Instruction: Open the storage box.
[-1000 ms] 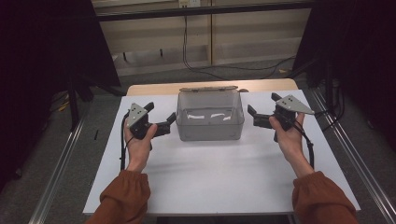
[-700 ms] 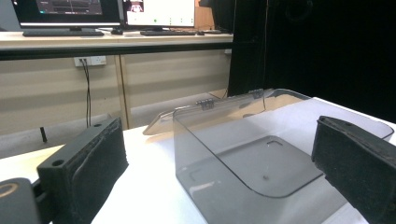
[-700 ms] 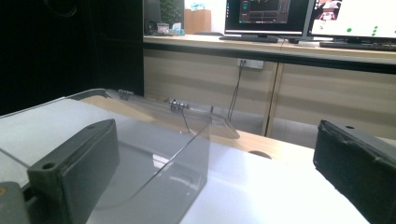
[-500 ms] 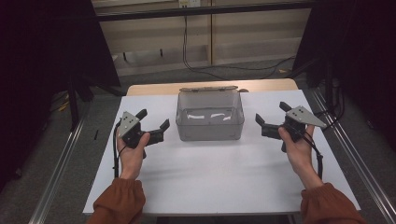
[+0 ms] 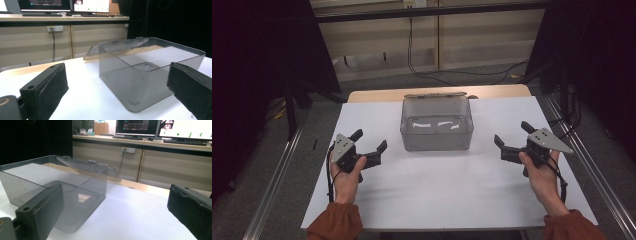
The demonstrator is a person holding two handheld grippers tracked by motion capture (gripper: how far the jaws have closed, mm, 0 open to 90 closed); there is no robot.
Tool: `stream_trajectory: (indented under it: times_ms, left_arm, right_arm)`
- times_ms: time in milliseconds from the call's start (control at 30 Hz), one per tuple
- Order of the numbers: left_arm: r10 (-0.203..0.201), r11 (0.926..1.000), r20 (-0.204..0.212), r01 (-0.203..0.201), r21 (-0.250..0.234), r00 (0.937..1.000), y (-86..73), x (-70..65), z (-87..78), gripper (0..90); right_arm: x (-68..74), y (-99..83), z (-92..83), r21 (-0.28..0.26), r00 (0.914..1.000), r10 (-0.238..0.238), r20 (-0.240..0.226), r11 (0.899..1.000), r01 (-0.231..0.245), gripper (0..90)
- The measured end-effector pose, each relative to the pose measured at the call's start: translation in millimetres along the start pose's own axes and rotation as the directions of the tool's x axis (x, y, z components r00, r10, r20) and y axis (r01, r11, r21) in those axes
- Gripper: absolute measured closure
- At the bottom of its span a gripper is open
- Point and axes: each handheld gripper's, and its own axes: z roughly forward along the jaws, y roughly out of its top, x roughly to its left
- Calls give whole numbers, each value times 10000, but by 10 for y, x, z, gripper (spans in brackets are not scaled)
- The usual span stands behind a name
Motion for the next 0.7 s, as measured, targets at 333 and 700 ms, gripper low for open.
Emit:
stream_trajectory:
  times_ms: [333,700]
  left_arm:
    - [-5,10000,-104,5,-46,9999,-104,-46,-252,31]
    - [-170,9999,-318,170,-2,9994,-222,-58,-477,30]
  right_arm:
    - [-4,-42,-255,-70,9997,-56,234,10000,58,4]
    - [27,-136,-478,-4,9991,-60,429,10000,61,3]
